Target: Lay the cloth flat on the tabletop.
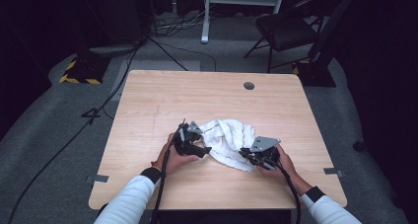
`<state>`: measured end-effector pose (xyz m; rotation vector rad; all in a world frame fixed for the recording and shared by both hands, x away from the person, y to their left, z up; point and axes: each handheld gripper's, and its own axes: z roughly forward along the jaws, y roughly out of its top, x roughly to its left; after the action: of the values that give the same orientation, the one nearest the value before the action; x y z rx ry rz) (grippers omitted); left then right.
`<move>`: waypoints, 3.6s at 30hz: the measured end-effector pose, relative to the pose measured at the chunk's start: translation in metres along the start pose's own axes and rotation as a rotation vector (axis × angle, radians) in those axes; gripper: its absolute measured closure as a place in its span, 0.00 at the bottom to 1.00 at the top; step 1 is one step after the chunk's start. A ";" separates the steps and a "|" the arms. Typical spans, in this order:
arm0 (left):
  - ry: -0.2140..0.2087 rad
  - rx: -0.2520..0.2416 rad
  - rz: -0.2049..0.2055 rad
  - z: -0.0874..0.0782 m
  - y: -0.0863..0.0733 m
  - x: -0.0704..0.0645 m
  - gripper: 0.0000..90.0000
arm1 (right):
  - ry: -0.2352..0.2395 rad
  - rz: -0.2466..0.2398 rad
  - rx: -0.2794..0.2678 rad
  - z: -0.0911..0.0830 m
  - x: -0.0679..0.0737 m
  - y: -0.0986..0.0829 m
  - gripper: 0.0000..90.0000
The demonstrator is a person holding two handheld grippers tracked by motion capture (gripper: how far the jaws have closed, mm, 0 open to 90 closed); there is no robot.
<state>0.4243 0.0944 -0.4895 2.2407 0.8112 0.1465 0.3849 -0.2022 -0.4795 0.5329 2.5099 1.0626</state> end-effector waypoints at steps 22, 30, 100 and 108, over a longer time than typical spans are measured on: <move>0.052 -0.045 -0.043 -0.009 -0.001 0.004 0.40 | -0.117 0.074 -0.122 -0.039 -0.021 0.006 0.95; 0.058 -0.027 -0.109 0.007 0.001 0.009 0.35 | -0.098 0.054 -0.110 -0.037 -0.016 0.007 0.95; 0.225 -0.170 0.173 -0.073 0.061 0.039 0.97 | -0.325 0.206 -0.195 -0.086 -0.087 0.052 0.96; 0.286 -0.121 0.107 -0.043 0.076 0.073 0.97 | -0.374 0.217 -0.114 -0.042 -0.123 0.071 0.96</move>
<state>0.5069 0.1236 -0.4172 2.1766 0.8069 0.5634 0.4858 -0.2396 -0.3777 0.8958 2.0885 1.0598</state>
